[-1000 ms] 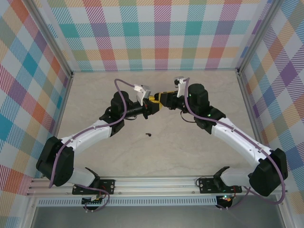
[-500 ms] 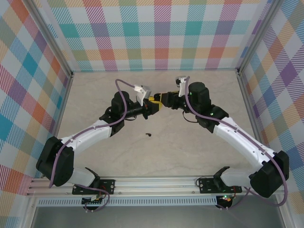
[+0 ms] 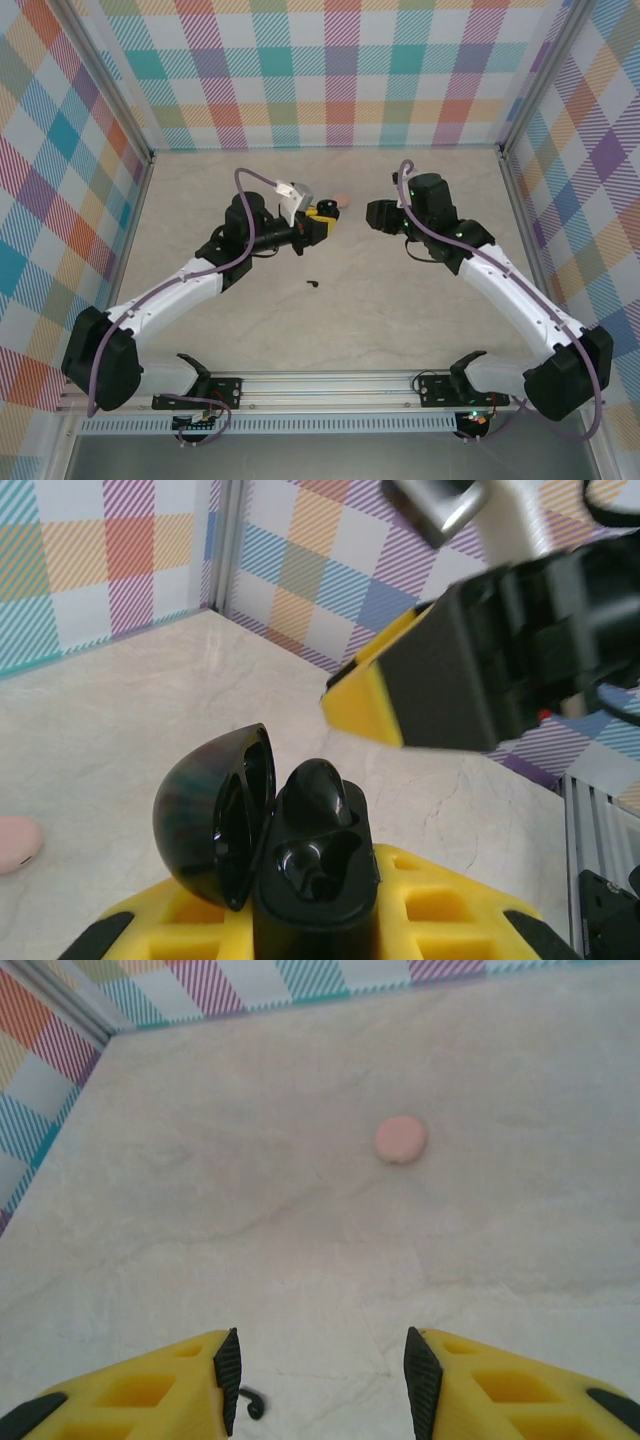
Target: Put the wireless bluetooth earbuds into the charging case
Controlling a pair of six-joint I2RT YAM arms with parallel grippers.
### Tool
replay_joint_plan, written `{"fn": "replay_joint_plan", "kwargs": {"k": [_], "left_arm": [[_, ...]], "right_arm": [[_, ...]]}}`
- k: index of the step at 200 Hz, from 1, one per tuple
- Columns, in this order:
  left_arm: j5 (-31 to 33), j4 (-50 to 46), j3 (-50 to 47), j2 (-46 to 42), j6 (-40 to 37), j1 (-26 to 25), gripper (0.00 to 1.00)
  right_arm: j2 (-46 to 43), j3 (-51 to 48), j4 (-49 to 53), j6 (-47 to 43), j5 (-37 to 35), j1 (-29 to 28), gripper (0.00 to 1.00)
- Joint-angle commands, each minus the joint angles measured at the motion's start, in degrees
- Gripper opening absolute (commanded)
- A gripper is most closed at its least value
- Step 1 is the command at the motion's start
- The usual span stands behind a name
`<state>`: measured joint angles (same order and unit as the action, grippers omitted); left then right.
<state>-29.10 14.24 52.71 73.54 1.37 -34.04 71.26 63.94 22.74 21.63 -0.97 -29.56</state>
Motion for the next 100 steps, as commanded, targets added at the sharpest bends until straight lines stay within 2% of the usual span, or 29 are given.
{"fn": "replay_joint_plan", "kwargs": {"k": [1, 55, 100], "left_arm": [[1.8, -5.5, 2.8, -3.5, -3.1, 0.2, 0.12], [3.3, -8.4, 2.1, -8.2, -3.2, 0.4, 0.12], [3.2, -7.9, 1.3, -10.3, -2.2, 1.2, 0.13]], "right_arm": [[4.1, -1.2, 2.6, -0.7, 7.9, 0.0, 0.50], [14.2, -2.4, -0.3, 1.6, 18.9, -0.3, 0.49], [22.8, 0.1, 1.2, 1.6, 22.3, -2.9, 0.48]]}}
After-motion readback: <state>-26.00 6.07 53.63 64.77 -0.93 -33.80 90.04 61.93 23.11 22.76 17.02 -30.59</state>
